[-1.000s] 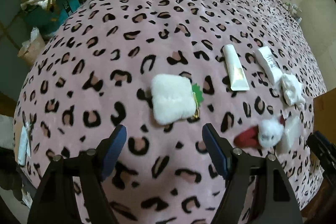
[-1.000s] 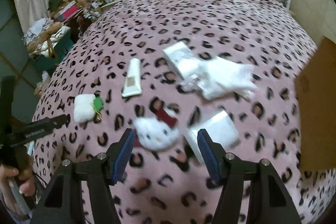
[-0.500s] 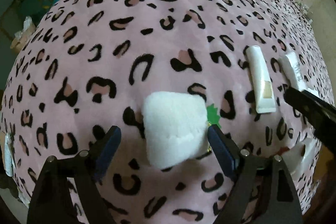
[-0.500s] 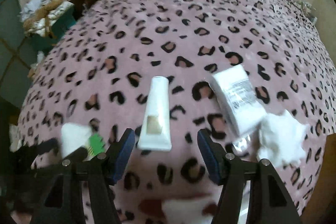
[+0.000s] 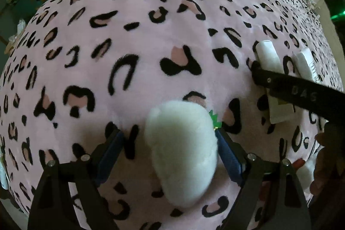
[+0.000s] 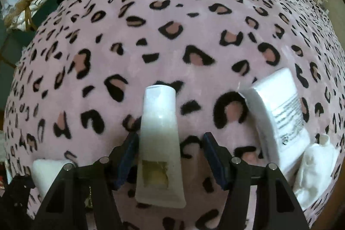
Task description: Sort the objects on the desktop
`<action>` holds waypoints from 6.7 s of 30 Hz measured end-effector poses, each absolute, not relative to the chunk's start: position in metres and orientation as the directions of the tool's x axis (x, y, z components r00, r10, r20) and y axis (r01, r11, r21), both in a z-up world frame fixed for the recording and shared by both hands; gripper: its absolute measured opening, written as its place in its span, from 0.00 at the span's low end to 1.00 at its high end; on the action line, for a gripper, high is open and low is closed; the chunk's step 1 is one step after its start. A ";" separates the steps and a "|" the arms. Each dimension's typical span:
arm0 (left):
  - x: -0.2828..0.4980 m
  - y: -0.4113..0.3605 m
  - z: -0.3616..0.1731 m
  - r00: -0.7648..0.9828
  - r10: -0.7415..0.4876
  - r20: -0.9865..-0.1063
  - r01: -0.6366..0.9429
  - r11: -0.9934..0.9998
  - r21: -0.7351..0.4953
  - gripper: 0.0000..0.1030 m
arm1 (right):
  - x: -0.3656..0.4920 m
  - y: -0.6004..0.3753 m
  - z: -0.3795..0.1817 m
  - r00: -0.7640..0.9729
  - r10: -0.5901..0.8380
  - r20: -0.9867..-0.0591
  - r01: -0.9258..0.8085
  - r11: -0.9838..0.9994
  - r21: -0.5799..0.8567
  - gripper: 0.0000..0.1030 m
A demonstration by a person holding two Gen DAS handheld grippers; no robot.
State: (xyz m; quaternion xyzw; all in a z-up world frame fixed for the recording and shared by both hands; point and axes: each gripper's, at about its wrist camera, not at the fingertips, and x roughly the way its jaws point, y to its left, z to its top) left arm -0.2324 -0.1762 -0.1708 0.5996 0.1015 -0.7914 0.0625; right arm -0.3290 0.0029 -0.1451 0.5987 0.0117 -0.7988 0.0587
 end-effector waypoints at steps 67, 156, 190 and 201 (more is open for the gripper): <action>-0.151 -0.192 -0.127 -0.364 -0.061 -0.929 0.230 -0.973 -0.026 0.34 | -0.254 -0.023 -0.157 -0.147 -0.184 -0.972 0.270 -0.953 0.140 0.45; -0.048 0.014 0.004 -0.552 0.046 -0.833 -0.087 -0.996 0.003 0.35 | -0.007 0.161 0.017 -0.664 -0.097 -0.741 -0.032 -0.987 0.158 0.34; -0.051 0.103 0.009 -0.544 0.137 -0.828 -0.256 -0.967 0.008 0.35 | 0.018 0.232 0.020 -0.671 0.012 -0.741 -0.175 -0.974 0.143 0.34; -0.053 0.125 0.005 -0.530 0.169 -0.831 -0.305 -0.952 0.000 0.35 | 0.022 0.249 0.021 -0.667 0.044 -0.744 -0.214 -0.967 0.135 0.34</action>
